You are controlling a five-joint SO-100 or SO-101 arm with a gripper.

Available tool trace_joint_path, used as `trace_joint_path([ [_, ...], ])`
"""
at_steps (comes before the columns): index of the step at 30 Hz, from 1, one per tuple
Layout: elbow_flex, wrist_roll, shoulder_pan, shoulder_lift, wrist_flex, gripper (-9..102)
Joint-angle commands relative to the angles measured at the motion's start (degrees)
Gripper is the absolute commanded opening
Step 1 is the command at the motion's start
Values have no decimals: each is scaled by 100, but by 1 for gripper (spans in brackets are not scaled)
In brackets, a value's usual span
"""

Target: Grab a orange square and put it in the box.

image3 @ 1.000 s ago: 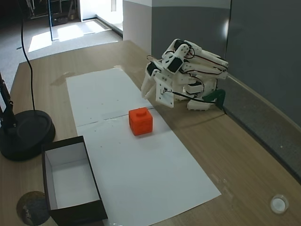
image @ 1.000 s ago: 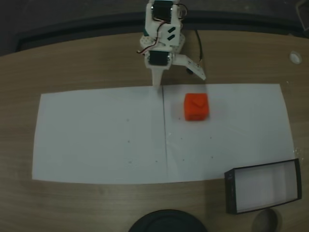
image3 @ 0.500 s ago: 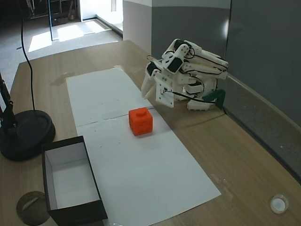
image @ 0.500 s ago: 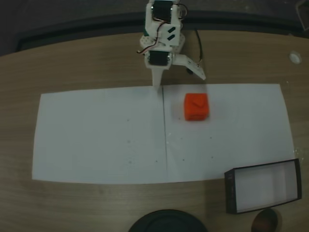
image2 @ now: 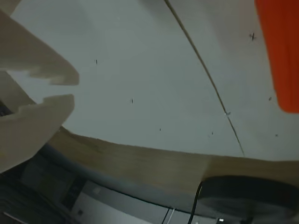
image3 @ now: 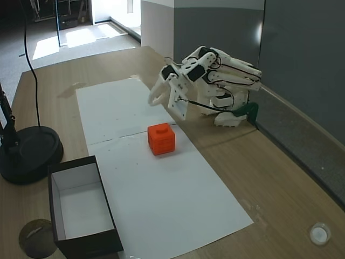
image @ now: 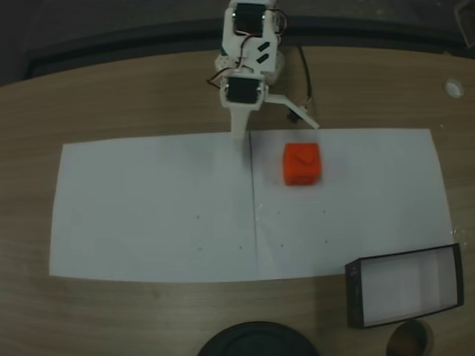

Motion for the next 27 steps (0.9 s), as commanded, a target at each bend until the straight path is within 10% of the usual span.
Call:
trace_joint_path([
  [1, -343, 53, 35, 158, -686, 8],
  [11, -2083, 0, -1143, -624, 466, 28],
  [27, -6179, -9, -2004, -7567, 2443, 28],
])
